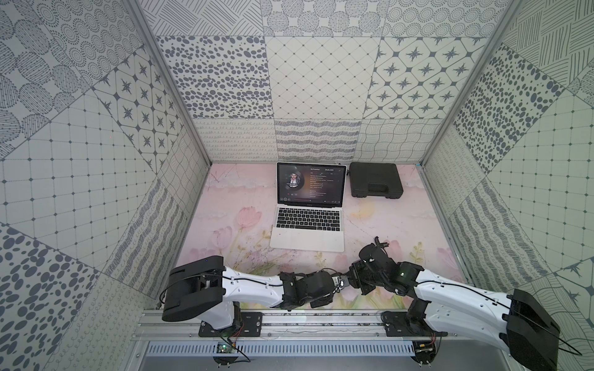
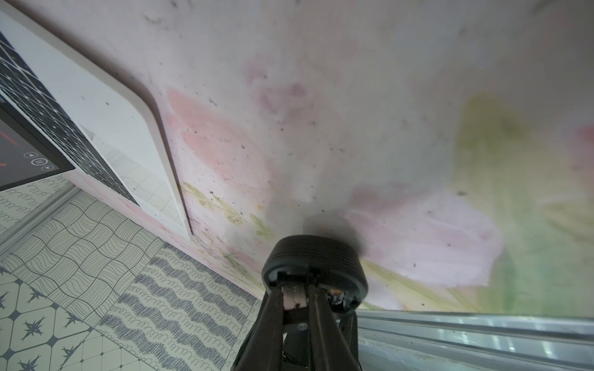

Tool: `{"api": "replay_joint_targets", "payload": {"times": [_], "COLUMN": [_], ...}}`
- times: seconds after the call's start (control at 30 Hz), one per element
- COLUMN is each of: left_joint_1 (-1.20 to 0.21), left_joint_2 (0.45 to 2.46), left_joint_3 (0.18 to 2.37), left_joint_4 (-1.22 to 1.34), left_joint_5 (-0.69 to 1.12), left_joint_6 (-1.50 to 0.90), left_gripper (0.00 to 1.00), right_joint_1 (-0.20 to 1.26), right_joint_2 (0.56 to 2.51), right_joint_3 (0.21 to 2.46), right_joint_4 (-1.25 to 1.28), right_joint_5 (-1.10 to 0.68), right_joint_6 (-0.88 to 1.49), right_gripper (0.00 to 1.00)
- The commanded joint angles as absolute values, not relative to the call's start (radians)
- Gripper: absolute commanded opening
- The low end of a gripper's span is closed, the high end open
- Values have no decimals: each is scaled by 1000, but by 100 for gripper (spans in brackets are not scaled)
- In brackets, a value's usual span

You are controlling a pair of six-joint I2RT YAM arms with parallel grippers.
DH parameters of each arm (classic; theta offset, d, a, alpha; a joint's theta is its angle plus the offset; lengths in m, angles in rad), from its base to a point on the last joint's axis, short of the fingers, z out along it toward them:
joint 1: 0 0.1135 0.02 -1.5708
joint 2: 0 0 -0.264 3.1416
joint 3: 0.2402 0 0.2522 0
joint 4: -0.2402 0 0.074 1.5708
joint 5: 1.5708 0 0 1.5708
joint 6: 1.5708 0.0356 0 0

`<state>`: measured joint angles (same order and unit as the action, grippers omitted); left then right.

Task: Remove the wireless mouse receiver from the laptop
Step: Insert the USB plug into the mouse.

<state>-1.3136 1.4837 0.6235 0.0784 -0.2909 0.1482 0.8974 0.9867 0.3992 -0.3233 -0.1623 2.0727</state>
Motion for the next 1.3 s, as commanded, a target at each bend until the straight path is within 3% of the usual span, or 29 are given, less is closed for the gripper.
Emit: {"api": "replay_joint_targets", "payload": {"times": [0.0,1.27], "left_joint_1": [-1318,-1427], "left_joint_2": [1477,1499], "left_joint_3": [626,721], "left_joint_4": [117,75], "left_joint_5": [-317,-423], "left_joint_6": [120,187], "left_gripper": [5,4], "right_joint_1": [901,905], "right_joint_2": [968,1051], "right_joint_3": [382,406], "right_joint_4": [-316,-282], "right_joint_5": [-143,-174], "right_joint_6": [2091,2076], "right_gripper": [0,0]}}
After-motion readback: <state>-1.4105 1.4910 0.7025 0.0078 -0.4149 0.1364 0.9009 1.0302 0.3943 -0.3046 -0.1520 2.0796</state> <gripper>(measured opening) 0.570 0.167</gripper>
